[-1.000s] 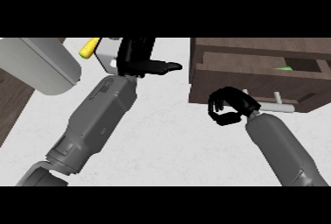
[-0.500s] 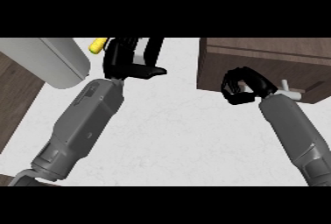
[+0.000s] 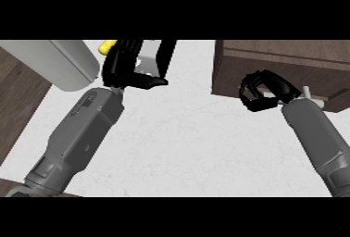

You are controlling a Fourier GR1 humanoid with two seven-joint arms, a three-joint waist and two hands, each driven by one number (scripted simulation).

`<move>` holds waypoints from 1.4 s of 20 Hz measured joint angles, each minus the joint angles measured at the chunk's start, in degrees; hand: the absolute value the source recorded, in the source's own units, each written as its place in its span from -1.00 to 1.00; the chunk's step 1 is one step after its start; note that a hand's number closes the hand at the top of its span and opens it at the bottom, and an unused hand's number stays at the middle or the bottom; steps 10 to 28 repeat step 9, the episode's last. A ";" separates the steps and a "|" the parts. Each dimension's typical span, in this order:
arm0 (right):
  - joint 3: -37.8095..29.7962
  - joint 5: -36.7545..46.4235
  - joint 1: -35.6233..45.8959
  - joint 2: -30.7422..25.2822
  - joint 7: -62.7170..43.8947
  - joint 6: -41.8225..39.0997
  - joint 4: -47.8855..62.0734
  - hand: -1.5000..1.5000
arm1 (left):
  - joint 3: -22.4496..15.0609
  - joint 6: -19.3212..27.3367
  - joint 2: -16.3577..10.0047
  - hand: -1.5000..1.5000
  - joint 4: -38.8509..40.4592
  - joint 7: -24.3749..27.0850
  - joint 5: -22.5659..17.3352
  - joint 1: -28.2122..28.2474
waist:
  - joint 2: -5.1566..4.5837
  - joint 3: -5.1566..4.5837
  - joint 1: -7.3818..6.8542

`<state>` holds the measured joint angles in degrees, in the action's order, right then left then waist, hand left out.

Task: Pick up the cup, place it into the drawer and close the drawer

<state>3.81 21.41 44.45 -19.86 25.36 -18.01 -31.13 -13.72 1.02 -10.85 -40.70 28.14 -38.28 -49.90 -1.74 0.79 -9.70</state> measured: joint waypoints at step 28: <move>-1.19 -3.11 -0.80 -1.46 -0.69 -5.53 -1.65 1.00 | -0.19 -2.12 -0.42 -1.00 -1.48 -0.55 -0.59 1.69 | -0.57 0.43 -1.00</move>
